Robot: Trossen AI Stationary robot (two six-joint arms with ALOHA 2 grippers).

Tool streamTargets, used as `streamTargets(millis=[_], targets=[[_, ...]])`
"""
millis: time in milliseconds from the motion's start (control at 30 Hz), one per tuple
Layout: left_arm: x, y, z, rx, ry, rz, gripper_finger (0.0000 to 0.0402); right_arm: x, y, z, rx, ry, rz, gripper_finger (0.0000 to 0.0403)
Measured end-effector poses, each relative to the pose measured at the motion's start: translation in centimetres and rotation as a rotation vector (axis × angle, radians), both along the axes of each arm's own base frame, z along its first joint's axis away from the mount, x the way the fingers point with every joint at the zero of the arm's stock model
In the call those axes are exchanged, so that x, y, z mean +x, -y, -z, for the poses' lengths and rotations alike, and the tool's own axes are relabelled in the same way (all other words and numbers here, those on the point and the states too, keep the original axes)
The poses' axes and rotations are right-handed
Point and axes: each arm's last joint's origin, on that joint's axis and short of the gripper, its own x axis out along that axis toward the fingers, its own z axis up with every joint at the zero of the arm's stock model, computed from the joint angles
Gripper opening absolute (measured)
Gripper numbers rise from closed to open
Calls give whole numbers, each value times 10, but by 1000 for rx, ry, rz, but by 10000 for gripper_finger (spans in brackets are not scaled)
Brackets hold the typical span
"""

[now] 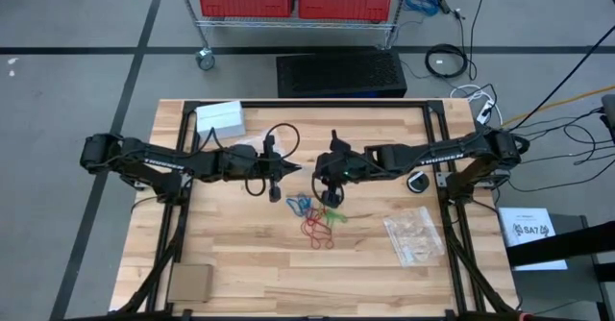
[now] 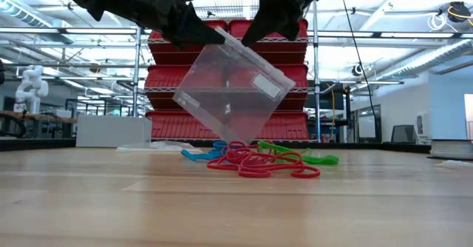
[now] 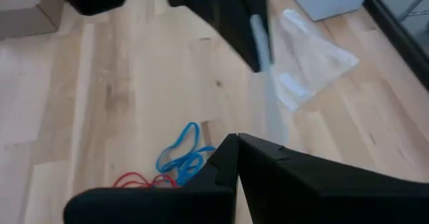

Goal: Sort rubber bands
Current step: Open the top right transparent zip lock bag

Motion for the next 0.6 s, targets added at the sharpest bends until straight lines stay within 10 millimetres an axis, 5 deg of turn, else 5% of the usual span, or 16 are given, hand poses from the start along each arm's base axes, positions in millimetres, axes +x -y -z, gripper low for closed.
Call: streamTargets(millis=[600], targets=[[-1, 0, 3, -5, -34, -1, 0, -1, 6, 4, -97, -41, 36, 0]])
